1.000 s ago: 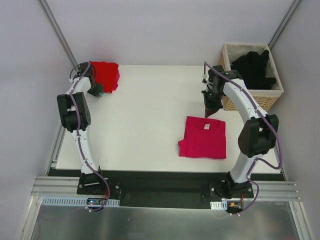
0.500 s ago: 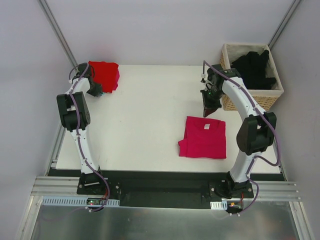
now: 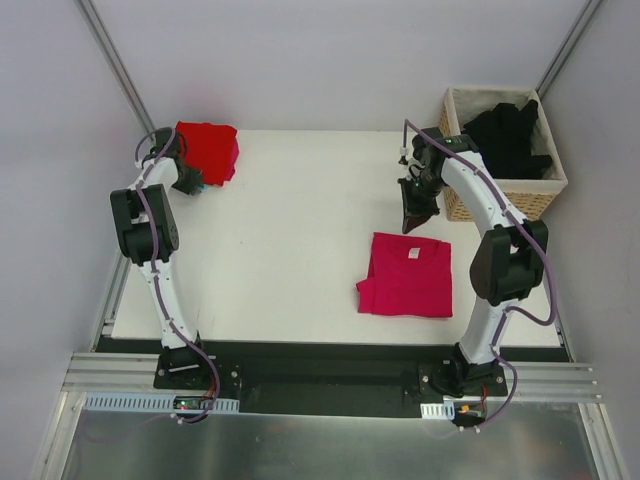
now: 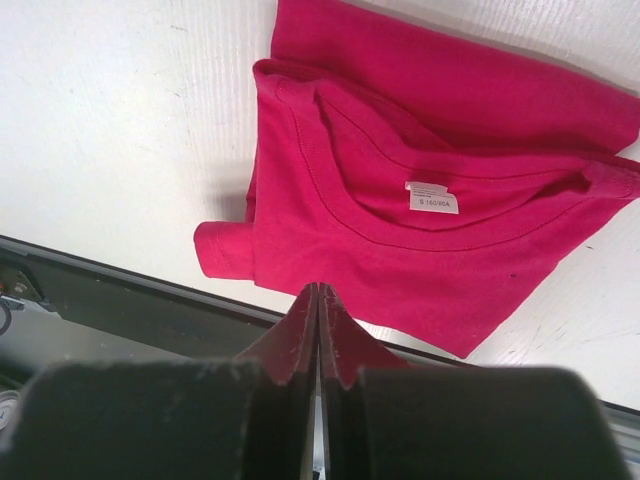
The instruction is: Fold and stack the t-shirts
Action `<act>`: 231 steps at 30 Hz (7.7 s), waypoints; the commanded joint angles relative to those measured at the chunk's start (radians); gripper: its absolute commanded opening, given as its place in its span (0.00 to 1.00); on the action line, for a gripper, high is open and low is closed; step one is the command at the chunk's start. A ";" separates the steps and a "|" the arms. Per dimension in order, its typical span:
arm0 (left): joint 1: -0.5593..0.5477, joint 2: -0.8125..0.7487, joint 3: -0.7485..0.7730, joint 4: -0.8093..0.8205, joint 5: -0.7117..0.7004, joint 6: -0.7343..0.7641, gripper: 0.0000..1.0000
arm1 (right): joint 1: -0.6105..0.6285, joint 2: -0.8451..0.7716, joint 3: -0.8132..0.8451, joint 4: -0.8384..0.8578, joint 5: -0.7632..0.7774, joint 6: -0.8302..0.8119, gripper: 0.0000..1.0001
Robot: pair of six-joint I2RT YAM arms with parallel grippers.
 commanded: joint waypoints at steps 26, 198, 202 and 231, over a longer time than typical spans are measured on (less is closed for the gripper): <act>0.029 -0.046 0.025 0.025 0.021 0.003 0.19 | 0.035 0.088 0.167 -0.088 -0.025 0.026 0.01; -0.631 -0.392 -0.608 -0.008 0.416 0.073 0.00 | 0.149 0.016 -0.006 0.049 -0.068 0.098 0.01; -0.662 -0.463 -0.680 -0.008 0.412 0.067 0.00 | 0.184 0.015 -0.013 0.065 -0.061 0.114 0.01; -0.910 -0.558 -0.772 -0.021 0.409 -0.025 0.35 | 0.331 -0.068 -0.095 0.121 0.013 0.184 0.01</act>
